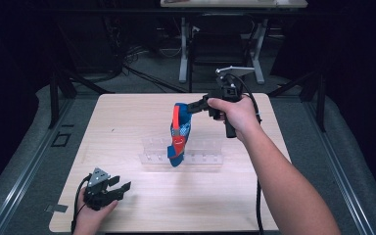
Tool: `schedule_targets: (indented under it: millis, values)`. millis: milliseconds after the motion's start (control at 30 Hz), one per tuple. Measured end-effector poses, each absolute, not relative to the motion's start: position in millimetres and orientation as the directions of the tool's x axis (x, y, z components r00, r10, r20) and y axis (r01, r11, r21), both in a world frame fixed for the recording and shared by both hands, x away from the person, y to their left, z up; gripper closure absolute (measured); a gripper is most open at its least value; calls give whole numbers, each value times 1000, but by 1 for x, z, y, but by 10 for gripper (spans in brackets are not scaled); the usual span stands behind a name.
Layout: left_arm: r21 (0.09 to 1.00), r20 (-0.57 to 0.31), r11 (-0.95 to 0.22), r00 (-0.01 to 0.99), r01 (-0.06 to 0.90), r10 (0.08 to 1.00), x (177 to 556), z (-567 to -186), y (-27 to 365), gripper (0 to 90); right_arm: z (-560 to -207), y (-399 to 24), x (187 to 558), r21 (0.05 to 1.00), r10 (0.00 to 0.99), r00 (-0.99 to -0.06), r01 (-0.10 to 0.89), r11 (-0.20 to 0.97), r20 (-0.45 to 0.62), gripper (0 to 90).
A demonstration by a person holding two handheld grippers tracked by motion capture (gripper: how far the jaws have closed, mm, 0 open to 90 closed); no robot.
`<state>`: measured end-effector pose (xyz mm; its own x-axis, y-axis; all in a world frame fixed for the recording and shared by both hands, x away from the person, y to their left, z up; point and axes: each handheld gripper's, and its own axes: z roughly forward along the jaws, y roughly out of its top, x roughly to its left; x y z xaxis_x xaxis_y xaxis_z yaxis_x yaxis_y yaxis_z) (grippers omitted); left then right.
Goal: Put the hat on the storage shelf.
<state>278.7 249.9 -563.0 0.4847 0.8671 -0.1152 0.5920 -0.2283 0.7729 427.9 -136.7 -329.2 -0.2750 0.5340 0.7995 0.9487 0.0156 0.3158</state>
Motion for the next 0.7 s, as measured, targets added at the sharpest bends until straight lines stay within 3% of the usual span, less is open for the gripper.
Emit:
schedule_targets:
  millis: [700]
  values:
    - [779,-121,-213,475,590,872,279,-563,254,461,-358,-150,428,282,563,-229,959,-8,794,900]
